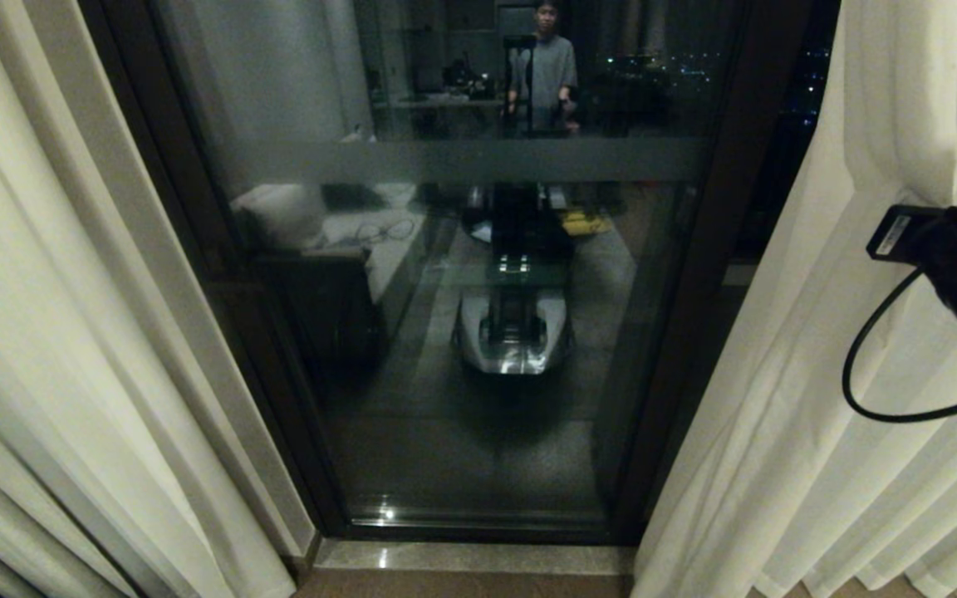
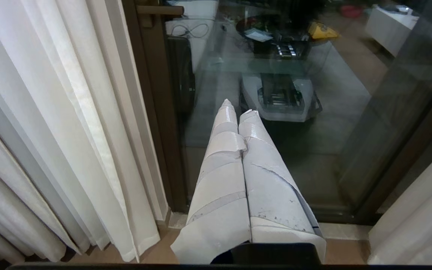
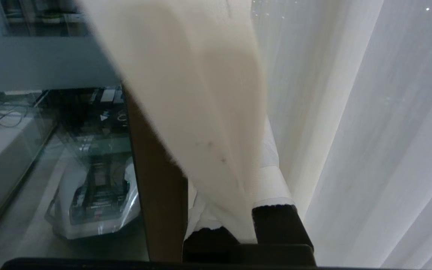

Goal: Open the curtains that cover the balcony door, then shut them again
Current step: Pull the inner curtains open on both sides

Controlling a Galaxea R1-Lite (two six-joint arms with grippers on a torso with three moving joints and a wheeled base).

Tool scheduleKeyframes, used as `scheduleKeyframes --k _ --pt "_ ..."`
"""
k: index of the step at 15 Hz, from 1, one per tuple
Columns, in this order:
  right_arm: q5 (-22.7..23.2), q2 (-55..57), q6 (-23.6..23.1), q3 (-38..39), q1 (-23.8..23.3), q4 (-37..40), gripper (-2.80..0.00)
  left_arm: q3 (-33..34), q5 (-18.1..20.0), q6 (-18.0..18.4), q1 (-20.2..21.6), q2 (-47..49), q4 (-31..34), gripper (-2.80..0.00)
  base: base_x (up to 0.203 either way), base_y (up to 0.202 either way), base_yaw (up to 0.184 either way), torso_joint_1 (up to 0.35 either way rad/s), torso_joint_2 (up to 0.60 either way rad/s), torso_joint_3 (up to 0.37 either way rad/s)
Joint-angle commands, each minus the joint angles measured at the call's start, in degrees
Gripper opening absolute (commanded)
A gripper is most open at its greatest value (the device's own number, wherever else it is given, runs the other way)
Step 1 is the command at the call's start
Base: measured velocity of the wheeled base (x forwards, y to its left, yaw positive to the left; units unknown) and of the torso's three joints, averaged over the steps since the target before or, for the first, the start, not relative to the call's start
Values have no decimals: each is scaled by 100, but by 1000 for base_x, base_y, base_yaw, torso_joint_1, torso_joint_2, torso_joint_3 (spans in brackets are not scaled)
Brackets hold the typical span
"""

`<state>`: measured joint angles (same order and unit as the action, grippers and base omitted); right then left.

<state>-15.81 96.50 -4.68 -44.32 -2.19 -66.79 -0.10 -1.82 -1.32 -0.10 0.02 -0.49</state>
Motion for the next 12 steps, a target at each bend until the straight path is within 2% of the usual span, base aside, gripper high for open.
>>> scheduleKeyframes --k 1,3,5,12 --pt "-10 -9 1 102 -7 -80 -280 1 -3 0 1 -2 -4 -280 0 0 0 0 0 0" --pt "-10 -35 2 82 -35 -71 -280 1 -3 0 1 -2 -4 -280 0 0 0 0 0 0" --pt "-10 -52 2 109 -44 -71 -280 1 -3 0 8 -2 -4 -280 -4 -104 2 -1 2 5" --pt "-10 -79 2 117 -231 -80 -280 1 -3 0 1 -2 -4 -280 0 -184 2 3 2 2"
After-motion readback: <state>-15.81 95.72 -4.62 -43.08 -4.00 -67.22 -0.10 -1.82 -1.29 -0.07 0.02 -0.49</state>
